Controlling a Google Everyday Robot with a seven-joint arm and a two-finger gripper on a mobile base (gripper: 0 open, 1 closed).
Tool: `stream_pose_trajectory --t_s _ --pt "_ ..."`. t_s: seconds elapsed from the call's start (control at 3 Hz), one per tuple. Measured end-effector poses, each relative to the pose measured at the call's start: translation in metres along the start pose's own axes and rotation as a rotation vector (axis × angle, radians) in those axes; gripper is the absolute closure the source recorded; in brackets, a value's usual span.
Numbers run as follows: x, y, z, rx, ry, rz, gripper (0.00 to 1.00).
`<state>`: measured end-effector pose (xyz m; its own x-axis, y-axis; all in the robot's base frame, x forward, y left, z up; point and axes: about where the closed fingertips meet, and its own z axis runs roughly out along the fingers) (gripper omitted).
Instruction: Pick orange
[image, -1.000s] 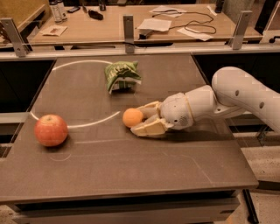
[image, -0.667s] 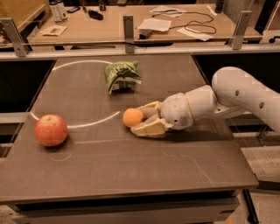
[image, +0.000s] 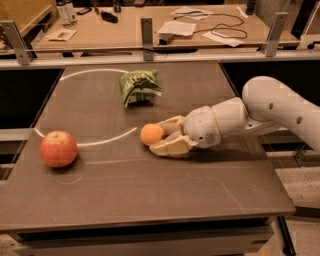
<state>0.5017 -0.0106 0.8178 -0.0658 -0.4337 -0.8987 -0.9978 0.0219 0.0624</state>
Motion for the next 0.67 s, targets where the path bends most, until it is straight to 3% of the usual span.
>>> stream_pose_trajectory --t_s 0.33,0.67 --pt "-0.0008 0.0007 0.0018 -0.004 0.000 -0.001 0.84" --pt "-0.0013 0.0011 0.0029 -0.006 0.000 -0.002 0.61"
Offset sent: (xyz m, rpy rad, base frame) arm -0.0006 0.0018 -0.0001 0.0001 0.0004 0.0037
